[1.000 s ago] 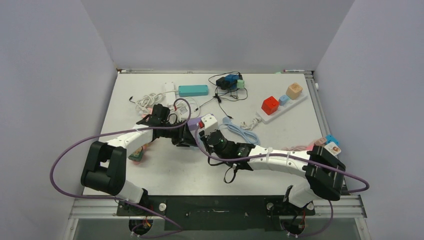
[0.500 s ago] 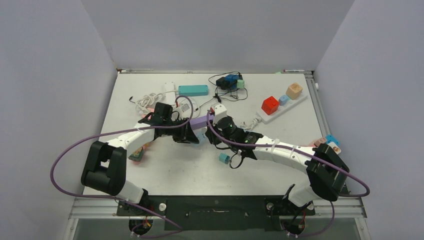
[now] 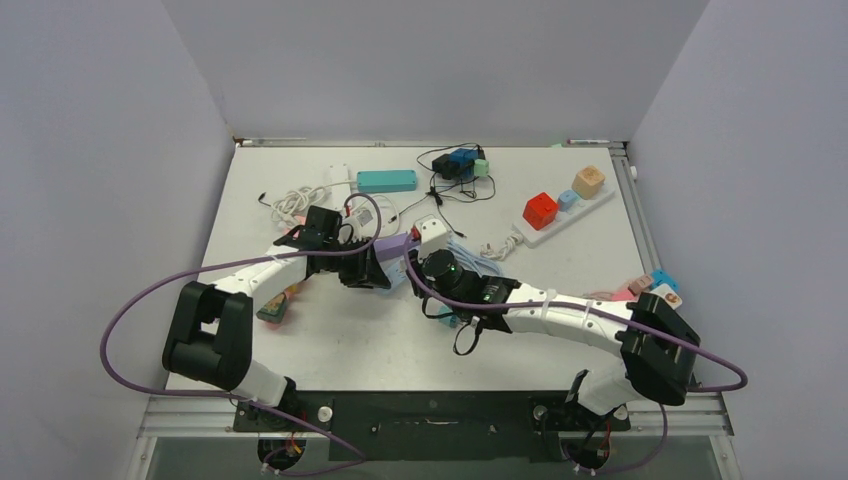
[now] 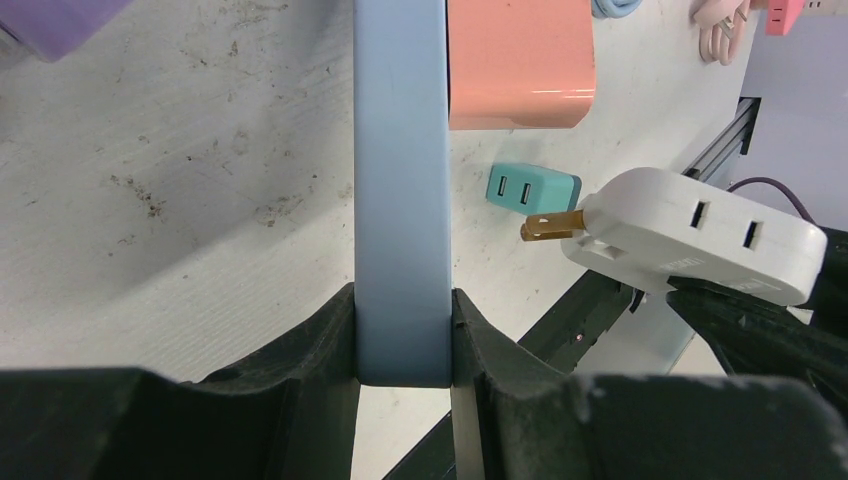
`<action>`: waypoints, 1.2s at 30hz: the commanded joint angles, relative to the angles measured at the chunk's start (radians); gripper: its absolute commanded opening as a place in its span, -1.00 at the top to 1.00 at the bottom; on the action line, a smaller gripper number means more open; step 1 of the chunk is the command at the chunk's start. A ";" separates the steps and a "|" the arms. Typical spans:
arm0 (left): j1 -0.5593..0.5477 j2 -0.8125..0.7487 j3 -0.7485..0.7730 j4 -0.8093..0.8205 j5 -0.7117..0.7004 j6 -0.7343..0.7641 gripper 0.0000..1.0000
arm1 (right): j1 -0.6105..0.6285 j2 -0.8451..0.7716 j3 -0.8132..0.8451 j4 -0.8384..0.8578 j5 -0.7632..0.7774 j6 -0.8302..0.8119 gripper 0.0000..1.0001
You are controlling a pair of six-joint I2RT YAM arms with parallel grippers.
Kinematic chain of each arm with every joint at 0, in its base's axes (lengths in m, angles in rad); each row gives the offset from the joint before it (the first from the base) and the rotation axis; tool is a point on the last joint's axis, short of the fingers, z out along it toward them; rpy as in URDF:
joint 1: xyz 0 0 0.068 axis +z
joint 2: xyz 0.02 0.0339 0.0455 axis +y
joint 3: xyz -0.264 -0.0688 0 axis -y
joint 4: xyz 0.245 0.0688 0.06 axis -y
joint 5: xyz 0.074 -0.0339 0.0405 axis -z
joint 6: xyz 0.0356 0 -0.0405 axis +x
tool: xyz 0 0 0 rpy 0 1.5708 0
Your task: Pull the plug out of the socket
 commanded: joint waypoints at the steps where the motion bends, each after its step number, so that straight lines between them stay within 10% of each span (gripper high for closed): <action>1: 0.010 0.001 0.018 -0.006 -0.030 0.009 1.00 | 0.005 -0.026 0.042 0.021 0.056 0.009 0.89; 36: 0.042 -0.044 0.016 -0.016 -0.048 0.012 1.00 | -0.010 -0.147 -0.259 -0.119 -0.352 0.219 0.86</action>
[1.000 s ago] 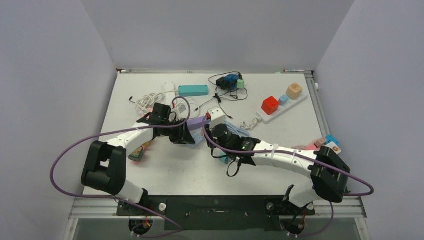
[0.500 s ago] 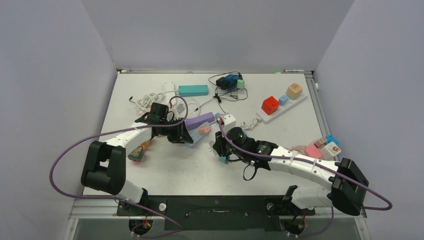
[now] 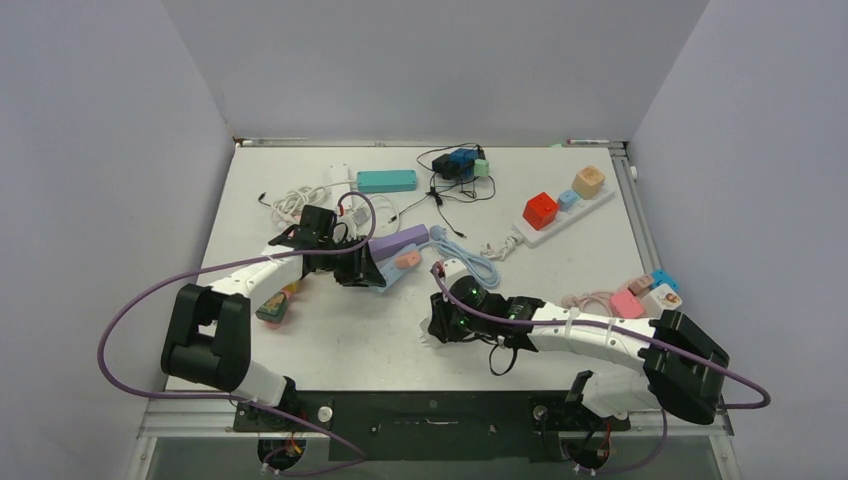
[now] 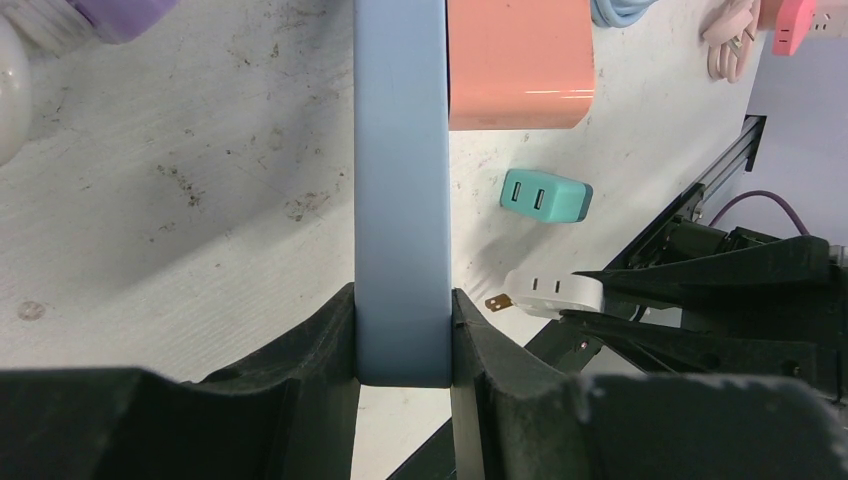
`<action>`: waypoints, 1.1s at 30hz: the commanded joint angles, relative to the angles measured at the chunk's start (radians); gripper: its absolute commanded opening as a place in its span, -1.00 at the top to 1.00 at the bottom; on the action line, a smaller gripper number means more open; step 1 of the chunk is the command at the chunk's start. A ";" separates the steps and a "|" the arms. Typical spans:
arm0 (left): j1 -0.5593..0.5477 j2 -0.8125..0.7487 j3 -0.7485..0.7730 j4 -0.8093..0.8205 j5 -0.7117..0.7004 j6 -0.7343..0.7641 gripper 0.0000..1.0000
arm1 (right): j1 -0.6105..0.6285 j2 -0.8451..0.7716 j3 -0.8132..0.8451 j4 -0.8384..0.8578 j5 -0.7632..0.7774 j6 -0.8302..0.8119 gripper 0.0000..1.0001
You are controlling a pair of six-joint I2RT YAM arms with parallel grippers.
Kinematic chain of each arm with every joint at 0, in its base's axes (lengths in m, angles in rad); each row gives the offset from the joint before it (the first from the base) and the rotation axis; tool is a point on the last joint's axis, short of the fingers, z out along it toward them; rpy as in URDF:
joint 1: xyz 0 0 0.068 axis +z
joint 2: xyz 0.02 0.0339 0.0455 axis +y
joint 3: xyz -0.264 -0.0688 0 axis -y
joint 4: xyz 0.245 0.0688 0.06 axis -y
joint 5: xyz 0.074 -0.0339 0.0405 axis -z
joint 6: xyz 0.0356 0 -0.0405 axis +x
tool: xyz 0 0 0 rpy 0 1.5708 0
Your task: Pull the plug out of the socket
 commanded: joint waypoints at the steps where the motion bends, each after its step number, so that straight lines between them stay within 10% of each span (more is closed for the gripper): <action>1: 0.010 -0.032 0.016 0.001 -0.033 0.006 1.00 | 0.008 0.020 -0.006 0.044 0.010 0.023 0.80; 13: 0.006 -0.033 0.015 -0.003 -0.042 0.009 1.00 | 0.014 0.034 0.010 0.002 0.046 -0.001 0.04; 33: -0.031 -0.051 0.017 -0.008 0.063 0.053 1.00 | -0.188 0.047 0.228 0.061 -0.038 -0.221 -0.39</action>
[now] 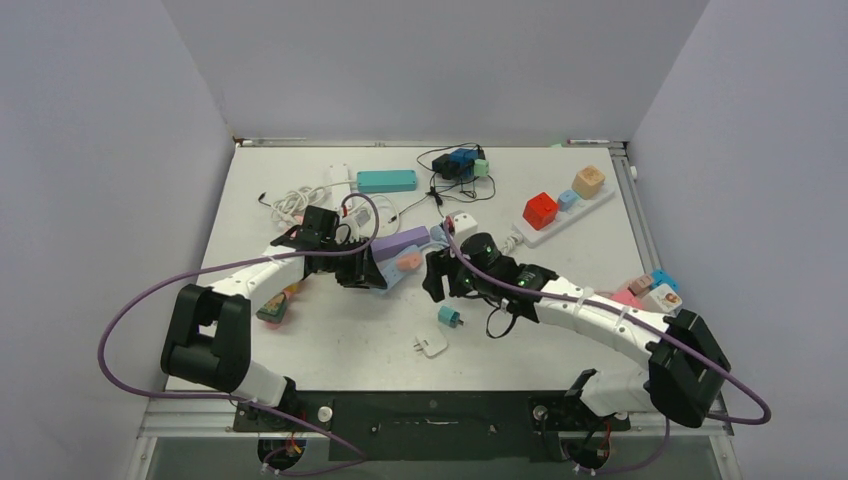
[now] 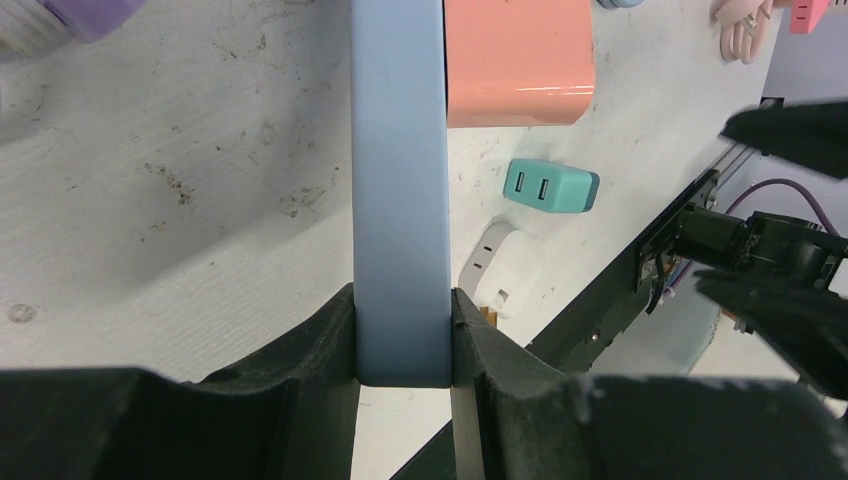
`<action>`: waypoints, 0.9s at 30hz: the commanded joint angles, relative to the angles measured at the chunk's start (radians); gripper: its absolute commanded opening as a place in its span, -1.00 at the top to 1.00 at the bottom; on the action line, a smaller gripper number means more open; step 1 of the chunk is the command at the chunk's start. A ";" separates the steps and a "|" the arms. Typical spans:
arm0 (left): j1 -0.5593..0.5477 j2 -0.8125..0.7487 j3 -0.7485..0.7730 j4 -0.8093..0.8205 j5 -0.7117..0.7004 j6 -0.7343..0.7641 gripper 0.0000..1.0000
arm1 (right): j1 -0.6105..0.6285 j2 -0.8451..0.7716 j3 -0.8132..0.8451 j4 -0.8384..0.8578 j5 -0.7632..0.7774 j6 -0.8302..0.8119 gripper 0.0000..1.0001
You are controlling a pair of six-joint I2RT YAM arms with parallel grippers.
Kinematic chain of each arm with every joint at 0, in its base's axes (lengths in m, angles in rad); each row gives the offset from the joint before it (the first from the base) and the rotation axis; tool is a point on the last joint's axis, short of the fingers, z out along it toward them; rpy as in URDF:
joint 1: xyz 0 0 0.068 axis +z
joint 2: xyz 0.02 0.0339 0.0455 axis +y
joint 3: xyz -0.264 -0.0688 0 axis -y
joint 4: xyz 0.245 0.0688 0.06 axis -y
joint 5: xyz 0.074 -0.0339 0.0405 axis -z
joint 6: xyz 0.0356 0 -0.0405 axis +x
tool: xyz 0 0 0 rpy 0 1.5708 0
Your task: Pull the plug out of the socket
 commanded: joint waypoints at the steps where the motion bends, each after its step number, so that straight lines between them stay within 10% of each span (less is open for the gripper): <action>1: -0.010 -0.052 0.016 0.000 0.071 0.033 1.00 | -0.058 0.064 0.080 0.105 -0.072 -0.087 -0.44; 14: -0.012 -0.050 0.014 0.016 0.139 0.037 1.00 | -0.176 0.236 0.110 0.280 -0.312 -0.138 -0.99; 27: -0.013 -0.034 0.015 0.014 0.147 0.037 1.00 | -0.148 0.317 0.152 0.326 -0.324 -0.138 -0.66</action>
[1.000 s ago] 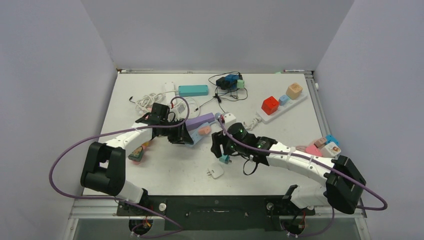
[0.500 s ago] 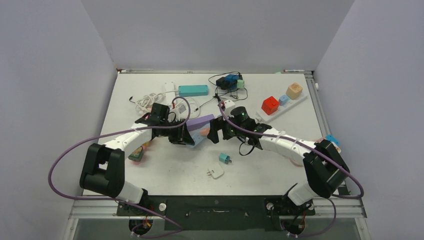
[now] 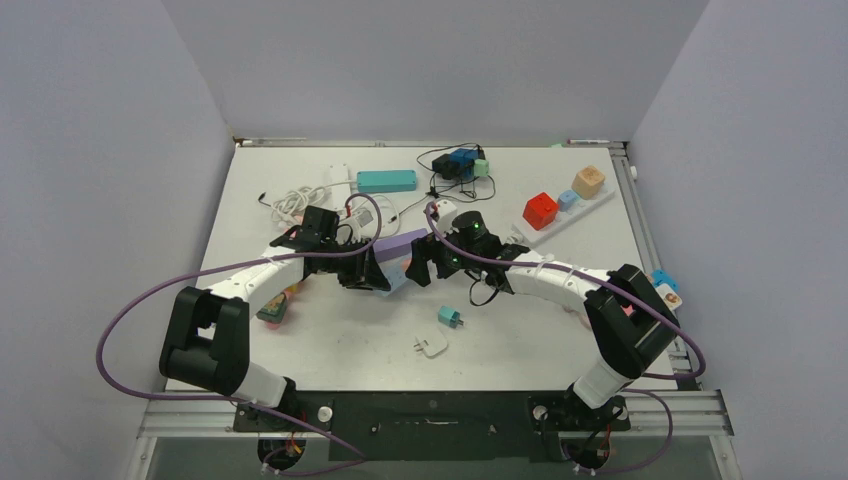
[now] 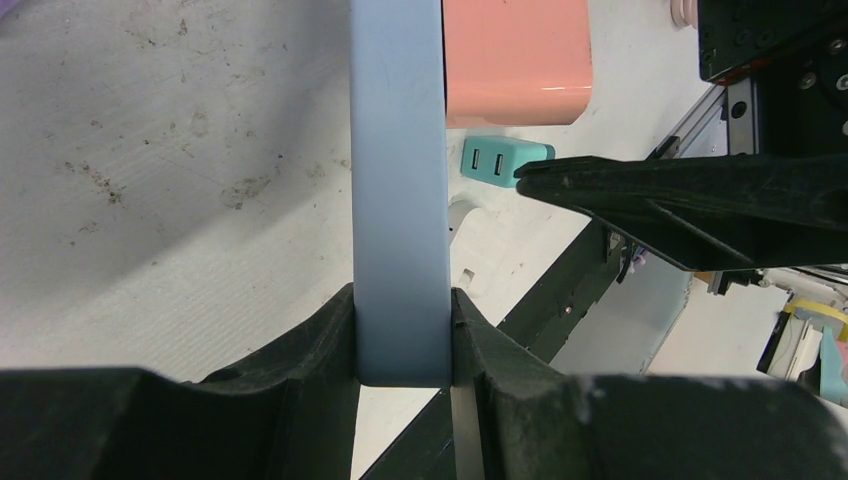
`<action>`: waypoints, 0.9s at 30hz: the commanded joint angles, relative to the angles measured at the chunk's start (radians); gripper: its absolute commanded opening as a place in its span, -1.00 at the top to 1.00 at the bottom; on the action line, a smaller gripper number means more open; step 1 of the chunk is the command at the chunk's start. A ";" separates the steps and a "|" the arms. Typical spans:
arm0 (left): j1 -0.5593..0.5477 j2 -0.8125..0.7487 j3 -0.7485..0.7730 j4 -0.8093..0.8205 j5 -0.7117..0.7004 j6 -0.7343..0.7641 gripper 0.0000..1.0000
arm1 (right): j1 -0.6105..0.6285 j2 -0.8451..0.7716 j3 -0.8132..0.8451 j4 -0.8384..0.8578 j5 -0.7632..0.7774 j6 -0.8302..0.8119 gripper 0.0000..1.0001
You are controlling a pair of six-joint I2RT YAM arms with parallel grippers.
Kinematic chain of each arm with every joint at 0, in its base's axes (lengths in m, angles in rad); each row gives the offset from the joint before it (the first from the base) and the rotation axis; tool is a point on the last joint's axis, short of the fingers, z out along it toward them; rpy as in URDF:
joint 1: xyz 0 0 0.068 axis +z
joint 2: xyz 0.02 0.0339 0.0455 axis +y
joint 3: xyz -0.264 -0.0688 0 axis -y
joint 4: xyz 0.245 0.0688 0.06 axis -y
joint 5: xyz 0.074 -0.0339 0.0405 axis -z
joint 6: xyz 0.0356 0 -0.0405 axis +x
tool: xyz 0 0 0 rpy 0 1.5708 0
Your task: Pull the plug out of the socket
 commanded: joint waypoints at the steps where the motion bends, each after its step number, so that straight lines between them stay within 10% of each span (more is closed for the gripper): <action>1: -0.009 -0.017 0.015 0.023 0.060 0.026 1.00 | 0.025 0.009 0.049 0.073 -0.011 -0.012 -0.64; 12: -0.014 -0.006 0.017 0.018 0.059 0.027 1.00 | 0.055 0.022 0.030 0.148 0.047 0.036 -0.38; 27: -0.016 -0.010 0.017 0.016 0.063 0.030 1.00 | 0.065 0.047 0.030 0.150 0.061 0.028 0.52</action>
